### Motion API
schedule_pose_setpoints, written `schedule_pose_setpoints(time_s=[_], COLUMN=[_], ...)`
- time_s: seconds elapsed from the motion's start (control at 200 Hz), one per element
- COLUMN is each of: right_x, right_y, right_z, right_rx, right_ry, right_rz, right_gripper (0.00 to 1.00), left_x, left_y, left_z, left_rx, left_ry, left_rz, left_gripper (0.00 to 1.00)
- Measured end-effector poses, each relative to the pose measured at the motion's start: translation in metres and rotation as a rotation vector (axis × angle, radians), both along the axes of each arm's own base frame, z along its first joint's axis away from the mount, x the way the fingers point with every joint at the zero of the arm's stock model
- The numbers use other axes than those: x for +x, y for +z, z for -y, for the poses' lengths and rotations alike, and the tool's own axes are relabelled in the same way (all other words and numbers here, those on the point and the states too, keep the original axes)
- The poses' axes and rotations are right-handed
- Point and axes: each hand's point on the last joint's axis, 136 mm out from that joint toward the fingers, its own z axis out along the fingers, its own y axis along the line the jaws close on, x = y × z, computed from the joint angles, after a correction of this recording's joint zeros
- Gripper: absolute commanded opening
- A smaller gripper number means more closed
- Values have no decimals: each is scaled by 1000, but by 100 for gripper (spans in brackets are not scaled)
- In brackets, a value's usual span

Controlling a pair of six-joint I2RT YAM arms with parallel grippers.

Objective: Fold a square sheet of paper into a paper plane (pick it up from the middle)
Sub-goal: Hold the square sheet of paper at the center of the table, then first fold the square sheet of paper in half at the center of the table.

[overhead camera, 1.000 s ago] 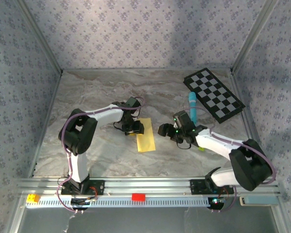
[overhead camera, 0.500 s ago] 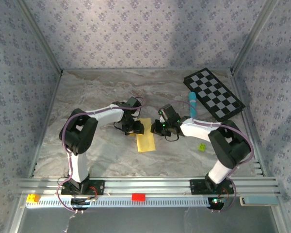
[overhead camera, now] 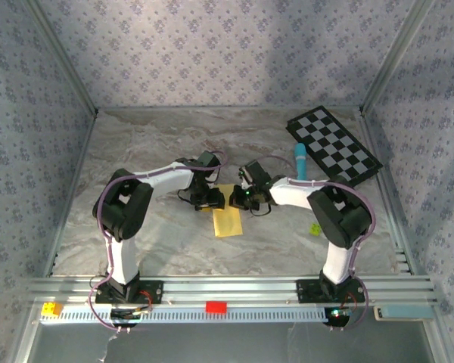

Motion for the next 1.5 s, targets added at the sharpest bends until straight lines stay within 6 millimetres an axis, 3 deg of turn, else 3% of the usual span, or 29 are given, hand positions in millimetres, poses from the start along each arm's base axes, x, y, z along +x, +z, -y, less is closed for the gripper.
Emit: schedule_pose_setpoints(time_s=[0.415,0.495,0.59,0.735,0.855,1.045,1.239,1.499], right_x=[-1,-1,-1,0,0,0,0,0], right_y=[-7,-7,-6,-6,-6,-6,-6,-6], right_z=[2,2,2,3,2,3,3,3], right_rx=[-27,-23,-18,-10,-9,-10,-10,-11], right_ry=[15,15,14,13,13,12,12,12], right_rz=[10,15,19,17,17,16,16,15], right_gripper=[4,4,3,2,2,1,1,1], left_x=[0,2,7,24,33,25,18,18], left_y=[6,11,28,74,94,82,59,45], left_z=[3,5,5,0,-3,12,17,21], left_rx=[-16,-28,-75,-234,-353,-465,-492,-505], left_ry=[12,23,50,147,195,208,219,222], left_rz=[9,29,76,177,217,143,72,44], left_gripper=[51,48,41,32,15,2,2,2])
